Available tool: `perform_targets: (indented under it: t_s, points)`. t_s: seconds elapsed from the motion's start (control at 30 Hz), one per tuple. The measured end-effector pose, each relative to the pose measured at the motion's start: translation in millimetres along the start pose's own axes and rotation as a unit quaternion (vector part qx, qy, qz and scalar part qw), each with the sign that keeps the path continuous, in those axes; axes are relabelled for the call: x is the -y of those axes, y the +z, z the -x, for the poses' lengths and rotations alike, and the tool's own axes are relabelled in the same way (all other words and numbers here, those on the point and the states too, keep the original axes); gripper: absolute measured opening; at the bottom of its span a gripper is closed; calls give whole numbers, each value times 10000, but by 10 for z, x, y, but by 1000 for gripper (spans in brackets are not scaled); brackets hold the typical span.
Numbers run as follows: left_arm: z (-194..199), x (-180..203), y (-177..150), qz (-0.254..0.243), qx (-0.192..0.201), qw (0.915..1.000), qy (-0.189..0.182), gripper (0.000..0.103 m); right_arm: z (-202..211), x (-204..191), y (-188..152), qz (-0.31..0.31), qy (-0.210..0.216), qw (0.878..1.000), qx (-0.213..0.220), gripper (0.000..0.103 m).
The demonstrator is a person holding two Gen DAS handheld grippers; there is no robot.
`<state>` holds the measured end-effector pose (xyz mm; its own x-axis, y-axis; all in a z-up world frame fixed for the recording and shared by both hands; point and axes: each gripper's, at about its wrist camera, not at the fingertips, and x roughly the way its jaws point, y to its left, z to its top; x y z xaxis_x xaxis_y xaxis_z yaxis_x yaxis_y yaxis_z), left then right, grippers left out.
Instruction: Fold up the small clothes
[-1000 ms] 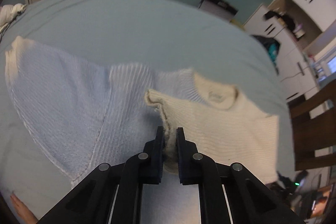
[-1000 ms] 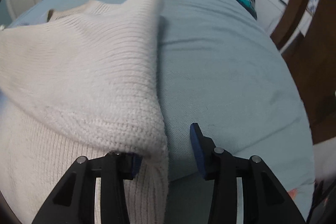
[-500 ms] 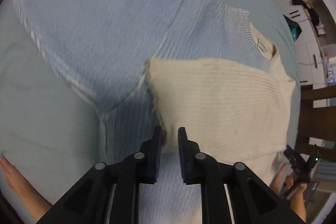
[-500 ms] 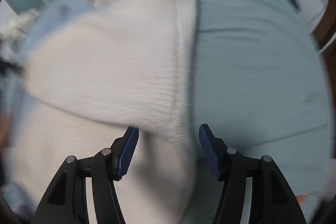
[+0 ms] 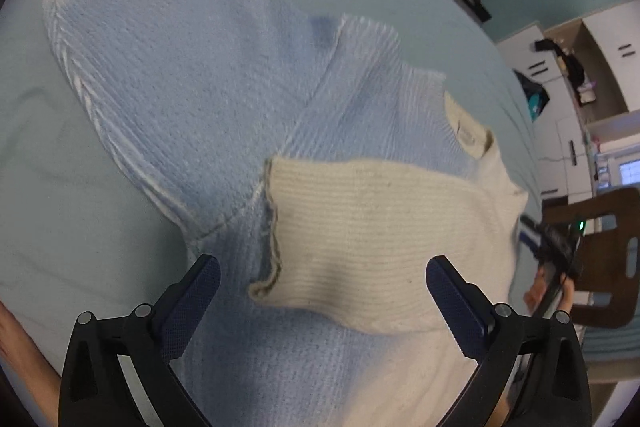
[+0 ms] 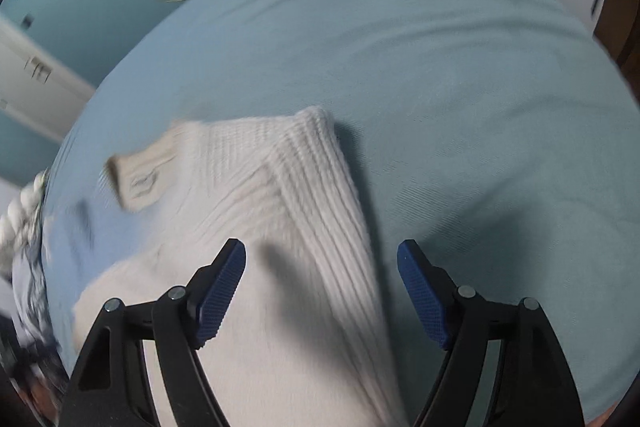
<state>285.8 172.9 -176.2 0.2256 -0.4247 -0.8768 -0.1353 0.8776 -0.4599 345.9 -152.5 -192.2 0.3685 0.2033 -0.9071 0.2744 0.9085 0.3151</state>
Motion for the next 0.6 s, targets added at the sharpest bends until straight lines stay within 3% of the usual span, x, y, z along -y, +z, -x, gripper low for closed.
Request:
perform_targets:
  t_s: [0.03,0.13,0.17,0.27,0.33,0.4,0.5,0.57,0.6]
  points:
    - [18,40,-24,-135,10,9999,31,103,-142,-15,29,-32,-66,9999,-146,75]
    - [-72,200,-96,-693,25,9971,311,103,-259,-196,69,269,-418,9986,-161,22]
    - [-94,242,-113,-856,47,9955,412,103,-210,-215,58,347,-512,9981,50,15]
    - [-66,311,-210,-1196,138,9911,572,103,-46,-176,7,265,-829,9935,731,12]
    - [-19,282,-269,-1246,207,9904,562,103,0,-62,-12,-147,-993,9896,1034,12]
    - [-10,250,-329,-1272,173,9900,583,103,-66,51,-30,-469,-1202,9869,965,12]
    - [-86,252,-373,-1393,93,9867,834,103,-128,20,-15,-136,-1559,9847,768,14]
    - [-109,285,-381,-1525,148,9830,1015,103,-107,16,32,-70,-1402,9888,500,24]
    - [-108,308,-383,-1610,197,9804,1117,103,-24,68,59,-188,-1055,9936,372,28]
